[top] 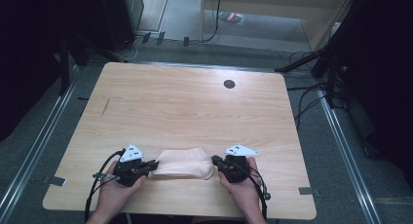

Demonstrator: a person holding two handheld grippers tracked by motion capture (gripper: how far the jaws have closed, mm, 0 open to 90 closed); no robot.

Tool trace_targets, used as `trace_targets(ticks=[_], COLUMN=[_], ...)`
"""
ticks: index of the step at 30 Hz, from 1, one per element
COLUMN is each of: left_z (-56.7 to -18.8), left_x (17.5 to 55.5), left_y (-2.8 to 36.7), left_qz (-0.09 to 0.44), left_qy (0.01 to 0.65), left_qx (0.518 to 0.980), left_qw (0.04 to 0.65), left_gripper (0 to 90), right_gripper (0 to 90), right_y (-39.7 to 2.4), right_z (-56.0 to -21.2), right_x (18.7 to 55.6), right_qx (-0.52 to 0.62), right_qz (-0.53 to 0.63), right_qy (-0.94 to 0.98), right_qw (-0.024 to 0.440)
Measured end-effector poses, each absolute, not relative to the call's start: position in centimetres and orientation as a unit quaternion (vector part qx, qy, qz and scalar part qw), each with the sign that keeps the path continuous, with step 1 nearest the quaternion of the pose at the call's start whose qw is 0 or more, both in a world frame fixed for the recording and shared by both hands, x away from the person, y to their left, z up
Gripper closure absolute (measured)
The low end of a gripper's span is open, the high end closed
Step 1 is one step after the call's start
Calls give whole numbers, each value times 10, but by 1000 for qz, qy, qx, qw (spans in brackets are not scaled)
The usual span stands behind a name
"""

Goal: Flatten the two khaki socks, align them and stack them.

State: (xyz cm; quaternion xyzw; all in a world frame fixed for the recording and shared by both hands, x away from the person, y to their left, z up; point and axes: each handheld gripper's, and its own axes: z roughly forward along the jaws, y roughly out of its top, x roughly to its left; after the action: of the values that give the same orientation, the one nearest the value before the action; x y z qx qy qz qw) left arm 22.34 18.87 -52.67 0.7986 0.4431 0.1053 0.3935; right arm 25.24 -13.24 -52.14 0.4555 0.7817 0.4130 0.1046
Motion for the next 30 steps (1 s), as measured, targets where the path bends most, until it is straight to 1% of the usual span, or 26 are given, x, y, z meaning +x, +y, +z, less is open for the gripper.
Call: trace_targets(ticks=[1,2,3,4,5,6,7,9,14,16,17,18,19,20,21,24,26,27,30], left_z=[-529,-530,-530,-530,-530,-529,-528,-527,-529,-528,-527,-526,-524,-523,-522,-526,-532,-532,-539], left_x=[224,223,222,221,220,220,220,221,222,221,220,219,218,218,218,221,224,224,229], left_y=[188,187,188,189,190,191,192,194,192,192,192,193,193,193,193,188,181,181,179], left_qz=[106,110,124,131,133,134,133,135,145,150,150,154,153,150,148,135,133,133,142], left_qy=[441,440,441,444,447,449,449,455,459,460,458,455,453,450,449,445,439,439,448], left_qx=[800,799,795,789,783,779,777,770,766,761,760,758,756,754,753,761,771,771,779], left_qw=[394,394,398,403,411,417,420,426,427,433,436,441,448,454,457,453,442,442,415], left_gripper=[828,727,634,595,549,516,516,528,585,627,627,674,739,739,793,805,805,804,804], right_gripper=[886,879,850,792,708,673,673,638,618,633,661,702,794,794,841,849,849,849,852], right_y=[-133,-133,-133,-134,-135,-137,-137,-137,-135,-134,-133,-134,-133,-133,-130,-123,-115,-115,-114], right_z=[-523,-524,-524,-525,-525,-525,-525,-525,-528,-530,-530,-530,-527,-527,-525,-526,-535,-535,-544], right_x=[252,253,253,254,254,255,255,254,253,253,252,252,249,249,247,246,249,249,253], right_qx=[454,455,455,455,456,457,457,456,460,463,465,465,469,469,462,451,449,449,463], right_qz=[412,411,413,422,431,440,440,445,442,436,437,441,452,452,468,464,442,442,423], right_qy=[783,784,783,779,773,768,768,765,764,765,763,760,750,750,746,756,771,771,773], right_qw=[103,95,93,91,92,88,88,91,95,102,105,105,115,115,107,102,95,95,93])
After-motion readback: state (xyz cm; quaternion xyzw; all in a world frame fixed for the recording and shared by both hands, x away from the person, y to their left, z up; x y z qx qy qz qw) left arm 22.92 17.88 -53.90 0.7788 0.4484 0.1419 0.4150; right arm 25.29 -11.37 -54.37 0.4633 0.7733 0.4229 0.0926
